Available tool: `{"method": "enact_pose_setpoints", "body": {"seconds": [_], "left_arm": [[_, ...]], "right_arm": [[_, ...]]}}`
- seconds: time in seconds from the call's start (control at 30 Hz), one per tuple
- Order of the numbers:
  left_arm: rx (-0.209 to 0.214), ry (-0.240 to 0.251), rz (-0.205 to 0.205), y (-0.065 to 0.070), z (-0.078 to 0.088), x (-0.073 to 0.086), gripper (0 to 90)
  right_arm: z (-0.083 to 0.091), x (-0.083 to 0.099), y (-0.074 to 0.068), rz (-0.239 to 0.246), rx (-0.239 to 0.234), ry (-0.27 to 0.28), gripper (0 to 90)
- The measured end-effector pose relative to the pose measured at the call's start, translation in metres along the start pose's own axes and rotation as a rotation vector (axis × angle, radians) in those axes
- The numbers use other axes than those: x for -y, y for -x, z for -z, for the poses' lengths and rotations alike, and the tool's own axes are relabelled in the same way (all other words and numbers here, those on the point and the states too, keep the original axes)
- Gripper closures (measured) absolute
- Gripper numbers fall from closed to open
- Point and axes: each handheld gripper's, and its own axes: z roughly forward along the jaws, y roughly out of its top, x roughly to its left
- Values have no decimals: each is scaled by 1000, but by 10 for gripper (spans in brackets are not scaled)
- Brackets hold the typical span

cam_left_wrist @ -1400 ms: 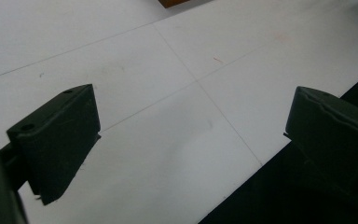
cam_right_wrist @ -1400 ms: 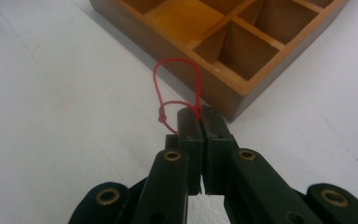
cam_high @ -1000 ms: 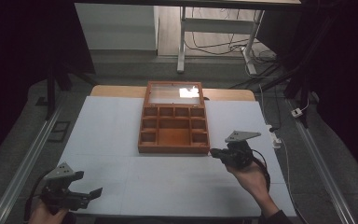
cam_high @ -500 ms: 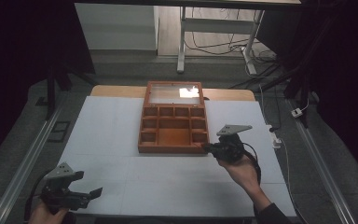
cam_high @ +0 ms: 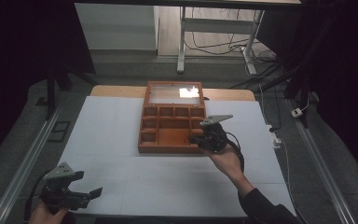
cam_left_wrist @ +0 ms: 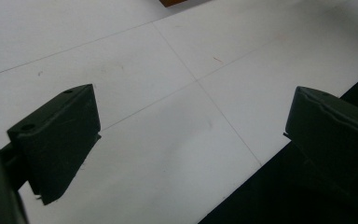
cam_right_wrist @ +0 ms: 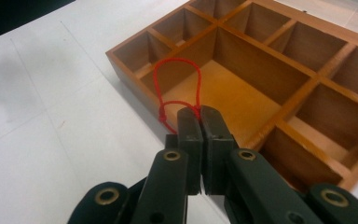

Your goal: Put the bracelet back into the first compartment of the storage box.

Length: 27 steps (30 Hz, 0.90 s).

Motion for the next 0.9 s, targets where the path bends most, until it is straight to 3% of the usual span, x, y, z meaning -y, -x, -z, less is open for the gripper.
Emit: {"method": "enact_pose_setpoints", "body": {"seconds": [0.13, 0.47, 0.9], "left_arm": [[1, 2, 1, 0, 0, 0, 33], [2, 2, 0, 0, 0, 0, 34], [4, 4, 2, -1, 0, 0, 35]], "right_arm": [[-14, -11, -2, 24, -14, -12, 872], [-39, -29, 0, 17, -12, -17, 872], [-66, -55, 3, 50, 10, -22, 873]]}}
